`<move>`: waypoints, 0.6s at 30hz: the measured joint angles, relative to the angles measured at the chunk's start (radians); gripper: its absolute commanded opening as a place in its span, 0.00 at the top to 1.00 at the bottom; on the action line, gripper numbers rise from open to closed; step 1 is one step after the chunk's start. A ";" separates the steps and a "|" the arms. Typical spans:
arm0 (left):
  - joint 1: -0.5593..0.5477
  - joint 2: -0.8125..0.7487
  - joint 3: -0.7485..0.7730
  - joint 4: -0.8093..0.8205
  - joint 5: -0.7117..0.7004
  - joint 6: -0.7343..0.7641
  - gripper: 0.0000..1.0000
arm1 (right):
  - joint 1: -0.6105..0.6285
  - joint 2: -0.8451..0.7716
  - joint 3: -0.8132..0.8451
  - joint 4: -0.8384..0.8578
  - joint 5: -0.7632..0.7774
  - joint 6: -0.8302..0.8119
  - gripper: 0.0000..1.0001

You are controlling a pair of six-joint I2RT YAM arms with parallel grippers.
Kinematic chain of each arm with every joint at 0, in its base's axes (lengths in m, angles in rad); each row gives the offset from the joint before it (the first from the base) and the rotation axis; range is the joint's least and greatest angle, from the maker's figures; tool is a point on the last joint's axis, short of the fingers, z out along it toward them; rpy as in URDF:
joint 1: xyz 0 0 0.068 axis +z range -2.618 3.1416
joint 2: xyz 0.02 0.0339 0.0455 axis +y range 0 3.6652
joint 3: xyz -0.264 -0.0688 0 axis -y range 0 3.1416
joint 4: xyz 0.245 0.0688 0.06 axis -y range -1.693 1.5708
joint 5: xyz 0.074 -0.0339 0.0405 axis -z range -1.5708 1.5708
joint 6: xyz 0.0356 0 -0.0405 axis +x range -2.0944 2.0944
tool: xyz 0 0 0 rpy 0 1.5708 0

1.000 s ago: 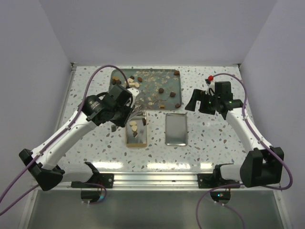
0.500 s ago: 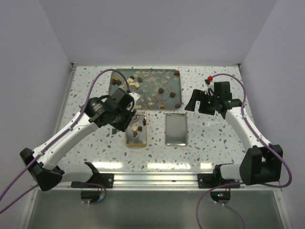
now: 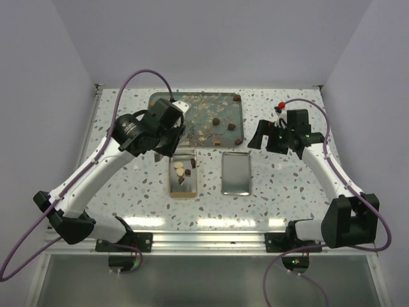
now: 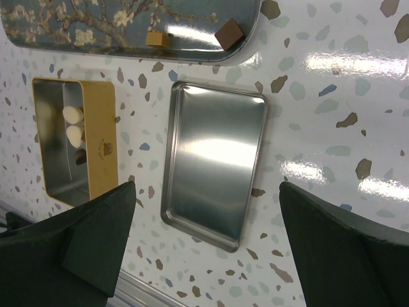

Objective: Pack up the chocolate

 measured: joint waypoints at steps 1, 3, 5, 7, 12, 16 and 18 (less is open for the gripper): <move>0.006 0.013 0.016 0.006 -0.005 -0.003 0.59 | 0.000 0.000 0.000 0.000 0.000 0.000 0.03; 0.021 0.043 0.028 0.026 -0.017 -0.006 0.60 | 0.000 0.000 0.000 0.000 0.000 0.000 0.03; 0.038 0.080 0.028 0.044 -0.041 -0.006 0.59 | 0.000 0.000 0.000 0.000 0.000 0.000 0.03; 0.047 0.123 0.018 0.082 -0.089 -0.007 0.59 | 0.000 0.000 0.000 0.000 -0.001 0.000 0.03; 0.053 0.226 -0.023 0.190 -0.207 -0.016 0.59 | 0.000 -0.001 -0.001 0.000 -0.010 0.000 0.03; 0.066 0.279 -0.039 0.286 -0.244 -0.014 0.59 | 0.000 -0.006 -0.014 0.004 -0.026 0.000 0.03; 0.078 0.303 -0.039 0.338 -0.257 -0.014 0.59 | 0.000 -0.009 -0.024 0.003 -0.031 0.001 0.03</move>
